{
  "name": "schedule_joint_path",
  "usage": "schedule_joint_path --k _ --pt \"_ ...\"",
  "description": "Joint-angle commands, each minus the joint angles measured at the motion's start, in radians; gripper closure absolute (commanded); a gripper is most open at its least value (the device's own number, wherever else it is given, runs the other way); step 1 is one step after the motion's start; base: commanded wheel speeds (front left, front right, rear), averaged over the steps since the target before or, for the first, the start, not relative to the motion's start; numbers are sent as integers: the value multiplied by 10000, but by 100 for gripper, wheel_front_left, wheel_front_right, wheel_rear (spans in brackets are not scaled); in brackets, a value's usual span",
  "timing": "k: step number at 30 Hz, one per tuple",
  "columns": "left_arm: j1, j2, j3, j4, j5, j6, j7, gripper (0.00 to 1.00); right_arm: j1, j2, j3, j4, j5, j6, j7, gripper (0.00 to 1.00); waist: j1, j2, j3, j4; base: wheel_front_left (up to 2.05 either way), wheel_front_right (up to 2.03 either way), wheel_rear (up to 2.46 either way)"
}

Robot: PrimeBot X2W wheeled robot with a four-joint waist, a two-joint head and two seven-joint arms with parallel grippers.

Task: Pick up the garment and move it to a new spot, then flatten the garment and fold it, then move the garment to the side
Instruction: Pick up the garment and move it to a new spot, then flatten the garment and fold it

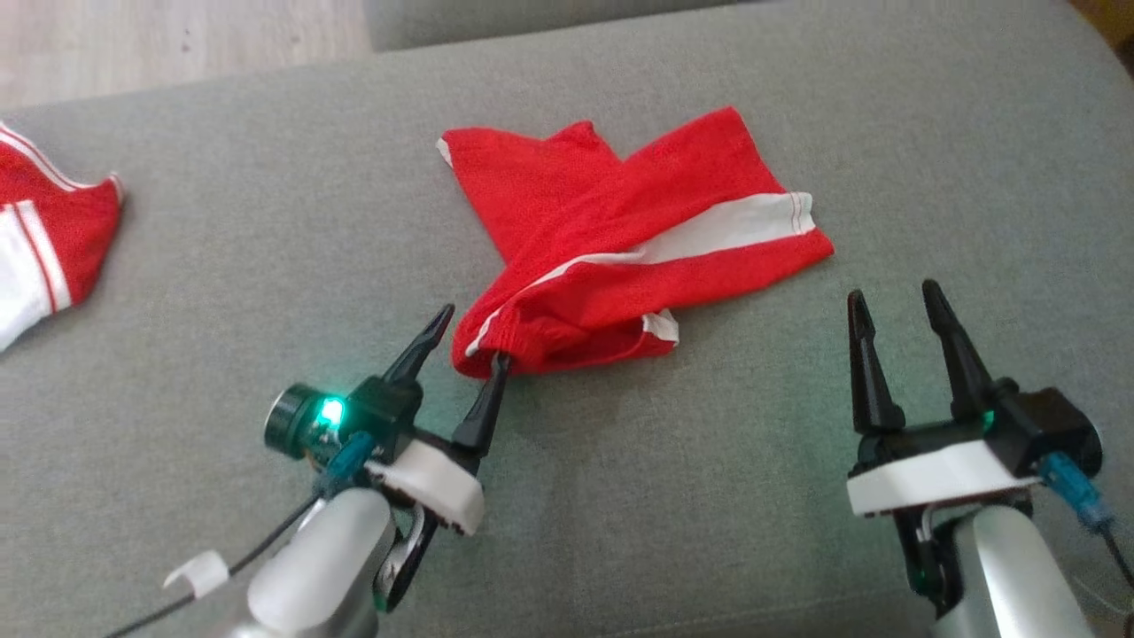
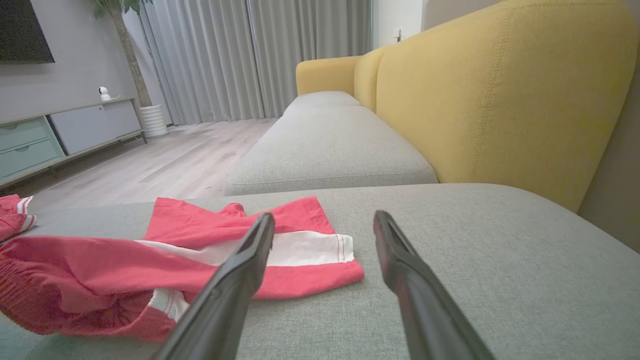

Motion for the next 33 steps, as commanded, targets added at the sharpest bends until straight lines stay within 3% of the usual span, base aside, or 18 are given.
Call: schedule_joint_path --k 1,21,33 --pt "53 214 586 -468 64 103 -96 0 118 -45 163 -232 -111 39 -108 0 0 0 -270 128 0 0 0" --pt "3443 -147 2946 -2185 -626 822 -98 0 1108 -45 37 157 -227 39 -109 0 0 0 -1934 892 0 0 0" --pt "4511 -390 3796 -2190 -353 699 -99 0 1328 -45 120 344 -106 39 -109 0 0 0 -2042 1120 0 0 0"
